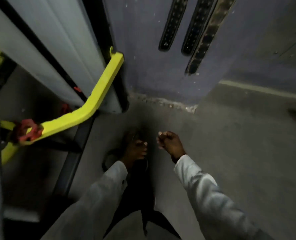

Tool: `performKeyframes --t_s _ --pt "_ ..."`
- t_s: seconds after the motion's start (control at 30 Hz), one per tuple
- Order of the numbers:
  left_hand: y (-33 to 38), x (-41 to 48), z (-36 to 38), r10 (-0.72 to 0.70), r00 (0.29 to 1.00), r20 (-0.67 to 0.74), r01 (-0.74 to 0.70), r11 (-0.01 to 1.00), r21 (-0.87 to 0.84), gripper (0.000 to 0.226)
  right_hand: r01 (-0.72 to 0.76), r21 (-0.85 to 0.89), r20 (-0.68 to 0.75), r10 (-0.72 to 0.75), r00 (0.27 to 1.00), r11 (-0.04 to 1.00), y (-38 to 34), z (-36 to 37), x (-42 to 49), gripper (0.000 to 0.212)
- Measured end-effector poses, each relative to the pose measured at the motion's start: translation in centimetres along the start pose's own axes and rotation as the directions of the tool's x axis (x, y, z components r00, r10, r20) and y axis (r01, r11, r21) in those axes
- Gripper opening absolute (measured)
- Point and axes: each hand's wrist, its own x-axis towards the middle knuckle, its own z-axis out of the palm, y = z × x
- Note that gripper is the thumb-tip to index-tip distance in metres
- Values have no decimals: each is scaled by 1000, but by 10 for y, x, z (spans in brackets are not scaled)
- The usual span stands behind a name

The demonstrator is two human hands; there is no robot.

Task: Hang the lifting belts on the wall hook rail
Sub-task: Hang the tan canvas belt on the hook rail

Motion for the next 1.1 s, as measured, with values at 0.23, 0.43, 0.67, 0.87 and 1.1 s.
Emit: performKeyframes --t_s 0.23,0.43,0.67,0.87,1.1 --pt "-139 -6 -26 -160 967 -196 143 985 -99 27 -251 -77 62 256 965 965 138 16 -20 26" --pt "-212 70 -66 -143 957 -253 132 990 -58 17 -216 -291 106 256 961 932 236 42 46 3" --pt "-287 196 -140 -194 926 -323 159 979 -129 23 -108 -573 178 252 951 812 349 103 164 30" --pt "-362 330 -206 -75 876 -476 134 987 91 24 -8 -679 249 240 938 734 452 157 281 30" --pt "-389 416 -228 76 815 -575 216 881 422 66 314 -755 418 54 907 575 485 195 380 35"
